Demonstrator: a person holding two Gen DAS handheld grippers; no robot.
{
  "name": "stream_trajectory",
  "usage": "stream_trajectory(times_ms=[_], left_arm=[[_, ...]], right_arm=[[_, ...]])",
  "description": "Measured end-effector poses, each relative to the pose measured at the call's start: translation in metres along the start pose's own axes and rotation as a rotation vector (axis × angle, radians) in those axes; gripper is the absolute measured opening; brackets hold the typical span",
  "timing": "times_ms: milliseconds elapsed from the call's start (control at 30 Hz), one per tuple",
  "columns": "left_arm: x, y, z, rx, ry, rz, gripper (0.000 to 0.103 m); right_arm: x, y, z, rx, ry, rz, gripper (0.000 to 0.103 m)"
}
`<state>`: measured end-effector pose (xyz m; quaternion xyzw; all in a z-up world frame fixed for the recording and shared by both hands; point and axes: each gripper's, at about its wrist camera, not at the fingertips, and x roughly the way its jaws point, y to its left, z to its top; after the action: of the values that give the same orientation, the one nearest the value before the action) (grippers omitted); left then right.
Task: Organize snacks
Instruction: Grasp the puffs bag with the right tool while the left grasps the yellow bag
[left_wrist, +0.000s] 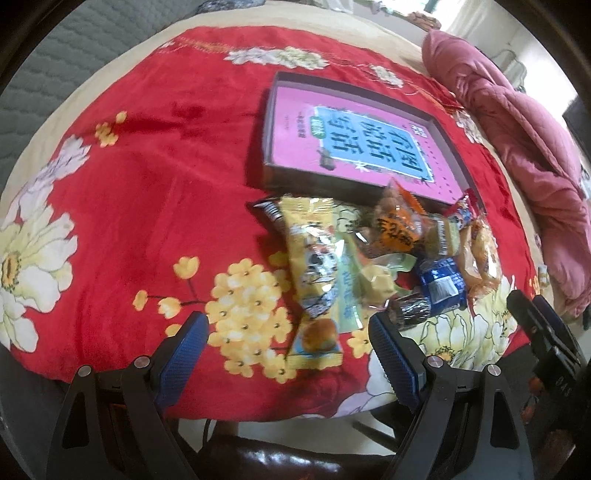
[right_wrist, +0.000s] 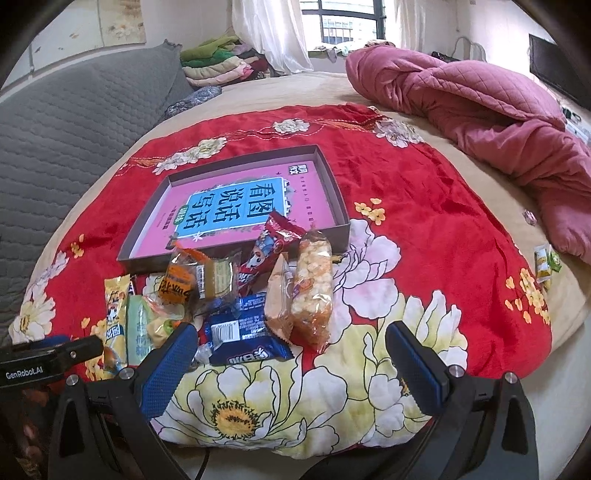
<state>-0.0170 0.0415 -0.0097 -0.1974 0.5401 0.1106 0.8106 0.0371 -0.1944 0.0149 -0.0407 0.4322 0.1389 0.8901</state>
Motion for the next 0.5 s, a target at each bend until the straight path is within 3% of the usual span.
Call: stream_trajectory(times_ms=[167,500], left_arm=[[0.005,0.006,0.003,-0.024,0.010,-0.014,0.089],[0.017,-0.017,0.006,0.047,0.016,-0.039,0.087]], right_arm=[[0.006,-0.006,0.003,0.025,0.011,0.007,0.102],[0.024,-0.025,0.011,0.099,0.045,0.008,0.102]])
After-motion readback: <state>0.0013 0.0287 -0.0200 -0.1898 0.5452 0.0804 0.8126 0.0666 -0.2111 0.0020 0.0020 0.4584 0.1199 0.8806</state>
